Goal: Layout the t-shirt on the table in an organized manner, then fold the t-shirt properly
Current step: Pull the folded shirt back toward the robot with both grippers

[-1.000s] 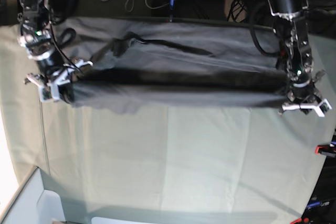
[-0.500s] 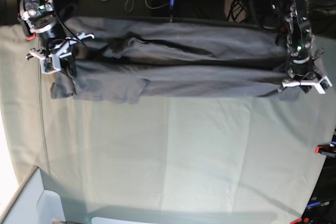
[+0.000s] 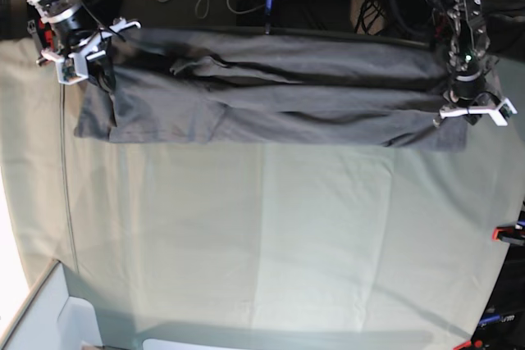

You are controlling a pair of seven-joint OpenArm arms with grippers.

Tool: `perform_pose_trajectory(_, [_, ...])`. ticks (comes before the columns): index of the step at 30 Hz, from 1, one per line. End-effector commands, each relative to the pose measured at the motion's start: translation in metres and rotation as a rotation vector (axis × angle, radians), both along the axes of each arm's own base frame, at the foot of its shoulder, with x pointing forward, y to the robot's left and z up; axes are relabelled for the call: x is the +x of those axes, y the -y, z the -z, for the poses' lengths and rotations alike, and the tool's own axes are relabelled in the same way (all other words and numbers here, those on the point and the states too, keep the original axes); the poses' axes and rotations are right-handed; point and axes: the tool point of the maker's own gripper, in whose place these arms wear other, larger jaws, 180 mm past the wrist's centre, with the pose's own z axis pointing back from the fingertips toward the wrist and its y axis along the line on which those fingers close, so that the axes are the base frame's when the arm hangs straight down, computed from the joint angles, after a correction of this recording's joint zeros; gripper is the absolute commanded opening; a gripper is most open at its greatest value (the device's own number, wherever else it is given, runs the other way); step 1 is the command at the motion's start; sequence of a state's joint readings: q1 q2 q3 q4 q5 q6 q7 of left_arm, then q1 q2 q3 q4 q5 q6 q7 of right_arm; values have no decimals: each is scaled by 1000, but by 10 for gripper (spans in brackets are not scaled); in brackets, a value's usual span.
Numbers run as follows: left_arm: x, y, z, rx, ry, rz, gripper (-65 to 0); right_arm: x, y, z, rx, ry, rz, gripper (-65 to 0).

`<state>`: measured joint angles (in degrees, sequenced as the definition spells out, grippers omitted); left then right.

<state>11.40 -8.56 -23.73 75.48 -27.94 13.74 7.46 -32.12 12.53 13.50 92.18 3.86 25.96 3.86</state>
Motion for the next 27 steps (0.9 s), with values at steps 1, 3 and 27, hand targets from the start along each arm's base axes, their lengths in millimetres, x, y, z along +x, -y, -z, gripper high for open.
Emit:
perform_pose_trajectory(1, [7,-6,-14,36,38,2,-650,4,1,-12,8,48,-13,-650])
perform_pose_trajectory(3, [7,-5,-13,33,37,2,-650,-2,1,-9,8,33,-13,-650])
perform_pose_trajectory(27, [-10,5,4,-48,-59,16,-347,-12,27,21,11,-38,98,-574])
